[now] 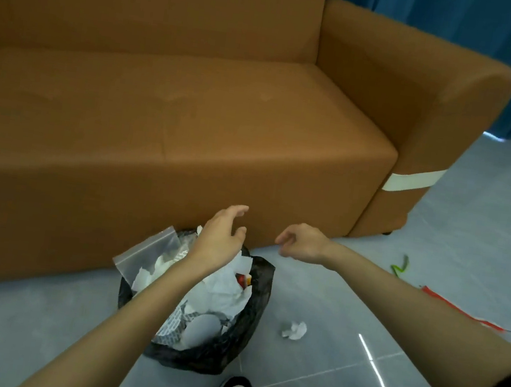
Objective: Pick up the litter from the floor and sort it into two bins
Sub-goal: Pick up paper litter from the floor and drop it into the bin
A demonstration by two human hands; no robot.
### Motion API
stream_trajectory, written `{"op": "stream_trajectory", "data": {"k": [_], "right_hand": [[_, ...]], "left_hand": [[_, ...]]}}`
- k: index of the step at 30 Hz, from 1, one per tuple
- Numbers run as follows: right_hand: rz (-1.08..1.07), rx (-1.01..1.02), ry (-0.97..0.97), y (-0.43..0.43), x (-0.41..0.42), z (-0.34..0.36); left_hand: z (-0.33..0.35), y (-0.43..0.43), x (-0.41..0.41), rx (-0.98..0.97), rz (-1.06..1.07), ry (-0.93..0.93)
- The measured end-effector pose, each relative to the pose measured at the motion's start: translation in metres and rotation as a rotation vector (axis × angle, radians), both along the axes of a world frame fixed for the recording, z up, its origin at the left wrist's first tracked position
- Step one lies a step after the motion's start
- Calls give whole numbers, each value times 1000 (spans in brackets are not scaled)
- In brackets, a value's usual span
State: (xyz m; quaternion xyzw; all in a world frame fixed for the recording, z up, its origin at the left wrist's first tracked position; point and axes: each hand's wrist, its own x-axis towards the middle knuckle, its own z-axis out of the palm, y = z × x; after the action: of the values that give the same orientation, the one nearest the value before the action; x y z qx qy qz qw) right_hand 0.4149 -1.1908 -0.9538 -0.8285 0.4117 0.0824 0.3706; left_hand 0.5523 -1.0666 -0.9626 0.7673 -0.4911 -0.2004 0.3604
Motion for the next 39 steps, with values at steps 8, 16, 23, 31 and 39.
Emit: {"op": "stream_trajectory", "data": {"k": [8,16,23,31,39], "right_hand": [[-99,34,238,-4,-61,-79],[-223,-9,398,-12,-102,-190],[-432,-21,388,12,-134,-254],[-574,23,82,23,-129,-272],[-663,-111,-605,-5,-43,-150]], "left_hand": [[-49,-8,-35,187,-202,-249],[-108,-9,-47,433,-225,-497],[-129,-15,-51,377,-190,-480],[-131,-11,-55,354,-177,-426],[-95,13,-46,155,-170,-310]]}}
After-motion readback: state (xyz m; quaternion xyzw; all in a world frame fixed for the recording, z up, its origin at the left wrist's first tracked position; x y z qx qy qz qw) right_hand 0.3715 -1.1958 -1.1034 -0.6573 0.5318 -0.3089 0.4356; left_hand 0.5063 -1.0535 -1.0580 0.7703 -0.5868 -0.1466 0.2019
